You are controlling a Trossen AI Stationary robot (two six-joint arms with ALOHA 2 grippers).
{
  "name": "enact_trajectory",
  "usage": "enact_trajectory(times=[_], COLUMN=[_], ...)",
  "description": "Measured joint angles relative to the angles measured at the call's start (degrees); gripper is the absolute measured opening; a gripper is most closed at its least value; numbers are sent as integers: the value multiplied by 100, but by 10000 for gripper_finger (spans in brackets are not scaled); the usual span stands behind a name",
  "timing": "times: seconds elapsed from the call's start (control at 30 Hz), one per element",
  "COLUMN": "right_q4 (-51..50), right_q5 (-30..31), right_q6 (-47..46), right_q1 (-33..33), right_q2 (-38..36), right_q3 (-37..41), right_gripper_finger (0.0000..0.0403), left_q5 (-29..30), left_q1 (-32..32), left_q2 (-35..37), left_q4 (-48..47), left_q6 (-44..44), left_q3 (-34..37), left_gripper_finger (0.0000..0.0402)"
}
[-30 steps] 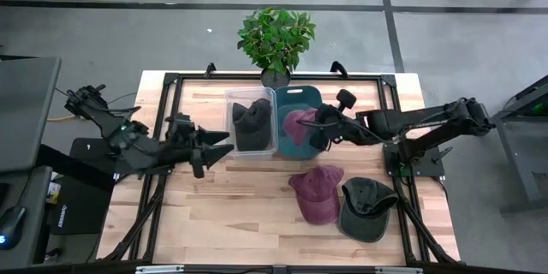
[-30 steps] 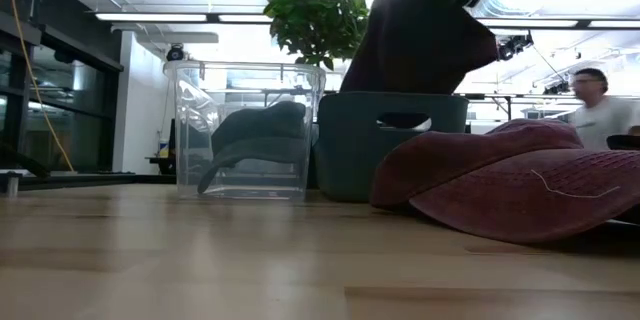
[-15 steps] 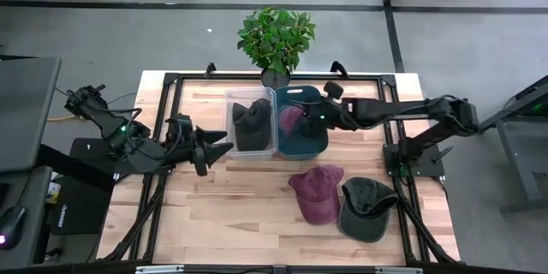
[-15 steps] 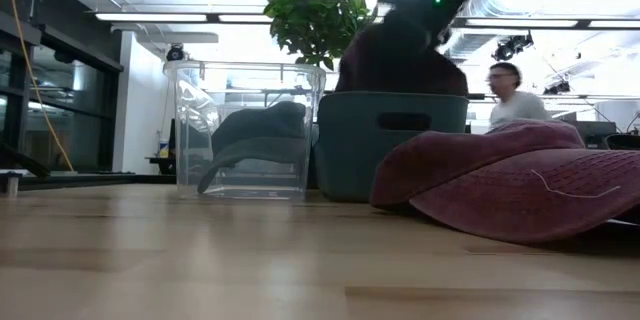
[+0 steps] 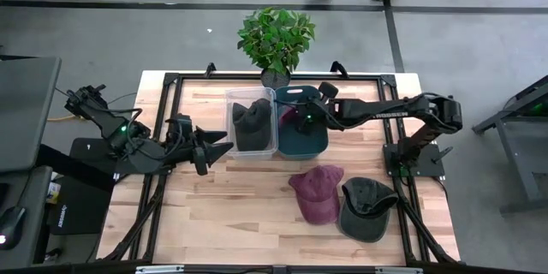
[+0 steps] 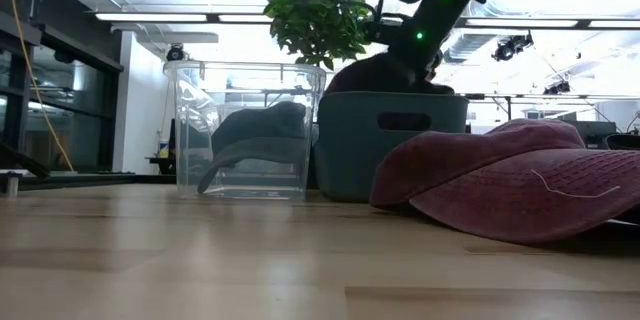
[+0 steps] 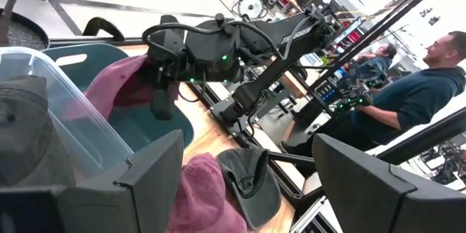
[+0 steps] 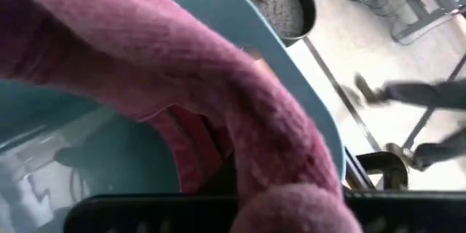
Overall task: Pick & Place hat
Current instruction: Put the left red cap into the blue bin
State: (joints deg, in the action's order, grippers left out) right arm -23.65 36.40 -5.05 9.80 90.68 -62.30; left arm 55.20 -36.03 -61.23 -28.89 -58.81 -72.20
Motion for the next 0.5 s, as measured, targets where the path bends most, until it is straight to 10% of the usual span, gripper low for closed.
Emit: enact_trajectory(times=[0.5], right_q4=[428], right_q5=[-580], right_q6=[87], right_q1=[259], right_q2=[213], right_q3=[22], right_gripper_finger=[0], left_q5=[-2], left_q1=[0], left_q2=[-2], left_q4=[1], left_q6=[-45], left_q3=[0], left_gripper_finger=[289])
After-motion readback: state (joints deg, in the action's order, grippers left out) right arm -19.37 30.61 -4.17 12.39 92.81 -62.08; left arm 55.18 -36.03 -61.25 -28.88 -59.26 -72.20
